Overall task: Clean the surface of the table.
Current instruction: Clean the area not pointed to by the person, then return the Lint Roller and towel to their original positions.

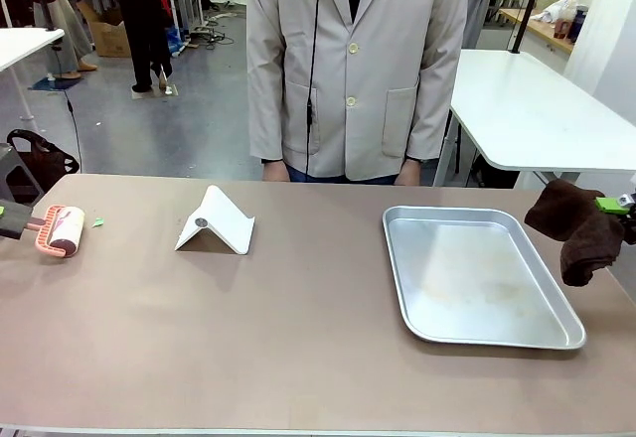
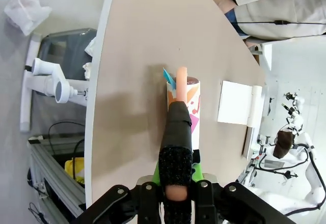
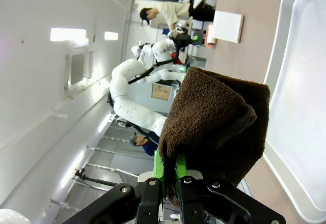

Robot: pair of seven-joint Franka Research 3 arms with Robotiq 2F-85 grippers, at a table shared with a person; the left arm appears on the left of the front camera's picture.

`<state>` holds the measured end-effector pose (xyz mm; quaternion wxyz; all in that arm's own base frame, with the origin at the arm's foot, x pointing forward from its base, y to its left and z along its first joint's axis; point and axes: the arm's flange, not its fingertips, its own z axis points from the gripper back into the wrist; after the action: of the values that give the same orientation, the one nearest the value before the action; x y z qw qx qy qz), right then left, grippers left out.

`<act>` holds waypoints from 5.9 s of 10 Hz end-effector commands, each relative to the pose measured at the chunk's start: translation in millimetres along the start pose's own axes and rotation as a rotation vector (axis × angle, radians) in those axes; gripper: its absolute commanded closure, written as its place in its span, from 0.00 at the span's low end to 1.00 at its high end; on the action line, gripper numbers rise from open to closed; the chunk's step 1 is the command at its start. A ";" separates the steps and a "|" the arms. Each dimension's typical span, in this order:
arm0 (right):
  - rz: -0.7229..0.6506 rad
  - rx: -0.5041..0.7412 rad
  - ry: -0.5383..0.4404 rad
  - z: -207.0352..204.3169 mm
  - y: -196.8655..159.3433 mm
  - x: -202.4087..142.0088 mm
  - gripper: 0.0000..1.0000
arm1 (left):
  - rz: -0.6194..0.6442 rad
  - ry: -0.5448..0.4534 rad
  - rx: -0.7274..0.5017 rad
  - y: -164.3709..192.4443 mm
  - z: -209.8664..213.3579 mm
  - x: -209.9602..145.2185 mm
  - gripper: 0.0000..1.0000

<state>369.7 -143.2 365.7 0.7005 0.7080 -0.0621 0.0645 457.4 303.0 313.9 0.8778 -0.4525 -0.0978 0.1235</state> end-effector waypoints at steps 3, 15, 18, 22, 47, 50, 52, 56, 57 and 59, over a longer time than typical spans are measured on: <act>0.004 0.015 0.003 -0.2 6.2 3.9 0.89 | 0.056 -0.020 0.056 1.3 -11.4 -1.8 0.78; 0.004 0.015 0.003 -0.2 6.2 3.9 0.89 | -0.033 0.143 0.032 -36.5 -89.6 14.3 0.78; 0.004 0.015 0.003 -0.2 6.2 3.9 0.89 | -0.054 0.242 0.085 -49.3 -109.3 14.8 0.78; 0.004 0.015 0.003 -0.2 6.2 3.9 0.89 | -0.108 0.226 0.024 -66.5 -119.6 17.8 0.78; 0.004 0.015 0.003 -0.2 6.2 3.9 0.89 | -0.237 0.231 -0.482 -45.4 38.1 -154.9 0.78; 0.004 0.015 0.003 -0.2 6.2 3.9 0.89 | -0.237 0.231 -0.482 -45.4 38.1 -154.9 0.78; 0.004 0.015 0.003 -0.2 6.2 3.9 0.89 | -0.237 0.231 -0.482 -45.4 38.1 -154.9 0.78; 0.040 -0.126 0.169 -68.4 44.8 28.8 0.89 | -0.235 0.369 -0.259 -143.9 44.4 -154.1 0.78; 0.043 -0.153 0.214 -99.2 56.1 43.4 0.89 | -0.239 0.385 -0.209 -175.7 38.9 -149.0 0.78; 0.058 -0.222 0.178 -164.8 61.8 71.9 0.89 | -0.202 0.348 -0.128 -236.8 13.9 -138.4 0.78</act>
<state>414.8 1.1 437.7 0.7608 0.6300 -0.0133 0.1551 343.1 158.0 503.2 0.8485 -0.5243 0.0002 -0.0722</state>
